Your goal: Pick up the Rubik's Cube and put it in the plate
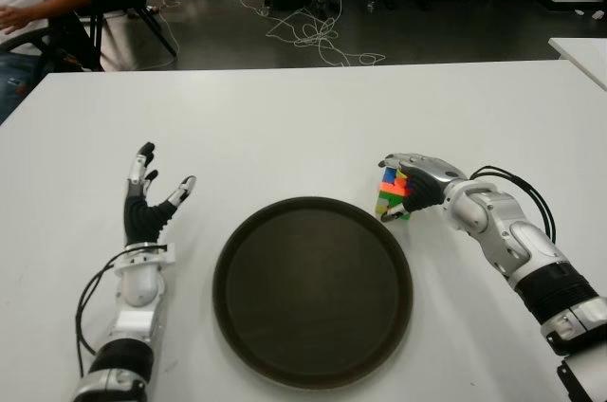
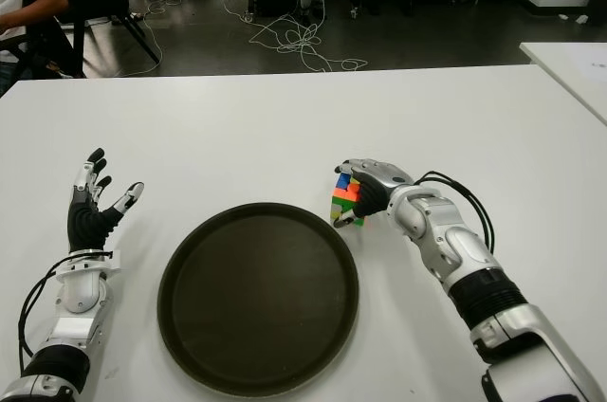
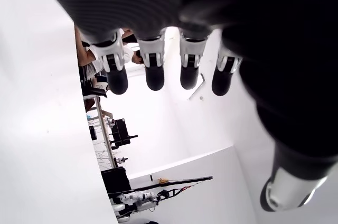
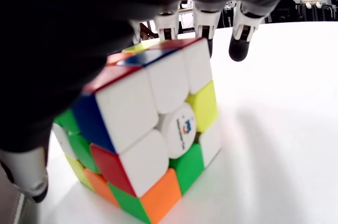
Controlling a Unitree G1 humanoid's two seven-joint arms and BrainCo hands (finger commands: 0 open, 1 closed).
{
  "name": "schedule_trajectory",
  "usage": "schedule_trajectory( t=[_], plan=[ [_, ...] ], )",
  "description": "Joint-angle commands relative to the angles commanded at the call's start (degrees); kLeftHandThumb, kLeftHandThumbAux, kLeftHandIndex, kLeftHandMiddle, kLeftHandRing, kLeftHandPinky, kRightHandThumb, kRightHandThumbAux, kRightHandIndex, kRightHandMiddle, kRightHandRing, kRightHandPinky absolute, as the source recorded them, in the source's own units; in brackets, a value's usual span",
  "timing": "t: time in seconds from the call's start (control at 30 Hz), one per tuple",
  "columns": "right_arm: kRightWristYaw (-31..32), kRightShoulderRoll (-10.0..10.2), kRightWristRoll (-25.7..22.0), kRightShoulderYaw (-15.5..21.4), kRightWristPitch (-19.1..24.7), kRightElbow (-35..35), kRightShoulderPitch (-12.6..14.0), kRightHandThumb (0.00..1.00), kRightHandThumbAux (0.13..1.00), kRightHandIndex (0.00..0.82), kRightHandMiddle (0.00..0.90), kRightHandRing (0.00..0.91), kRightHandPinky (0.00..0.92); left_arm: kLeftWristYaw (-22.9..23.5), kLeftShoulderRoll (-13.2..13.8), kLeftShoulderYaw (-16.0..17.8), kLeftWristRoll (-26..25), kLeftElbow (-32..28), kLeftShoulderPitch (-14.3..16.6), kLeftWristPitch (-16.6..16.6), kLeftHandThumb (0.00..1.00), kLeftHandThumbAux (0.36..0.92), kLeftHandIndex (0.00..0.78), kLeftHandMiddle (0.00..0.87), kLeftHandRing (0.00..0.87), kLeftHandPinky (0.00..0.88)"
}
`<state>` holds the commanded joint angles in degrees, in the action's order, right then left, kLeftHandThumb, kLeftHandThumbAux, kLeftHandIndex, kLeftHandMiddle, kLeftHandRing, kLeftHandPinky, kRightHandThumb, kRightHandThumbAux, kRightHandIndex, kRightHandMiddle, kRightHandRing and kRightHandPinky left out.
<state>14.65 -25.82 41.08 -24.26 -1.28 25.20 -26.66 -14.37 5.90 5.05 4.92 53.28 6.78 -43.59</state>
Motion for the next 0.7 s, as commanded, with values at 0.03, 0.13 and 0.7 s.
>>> schedule_trajectory(
  t=[0.03,0.13,0.7],
  plan=[
    [-0.1,0.0,0.2,-0.1,0.2,-0.1,0.0,0.000,0.603,0.000,0.000,0.000,0.018,0.0,0.0,0.0,0.0,0.0,0.0,0.0,0.272,0.664,0.000,0.023,0.007,0.008],
    [-1.3,0.2,0.4,0.1,0.6,-0.1,0.1,0.000,0.626,0.000,0.000,0.013,0.079,-0.1,0.1,0.0,0.1,0.2,0.0,-0.1,0.269,0.662,0.000,0.025,0.009,0.008],
    [-13.0,2.6,-1.7,2.7,-1.8,2.1,1.3,0.656,0.736,0.411,0.500,0.522,0.518,-0.1,0.2,0.1,0.3,0.4,0.1,-0.7,0.273,0.706,0.000,0.019,0.003,0.011]
  ],
)
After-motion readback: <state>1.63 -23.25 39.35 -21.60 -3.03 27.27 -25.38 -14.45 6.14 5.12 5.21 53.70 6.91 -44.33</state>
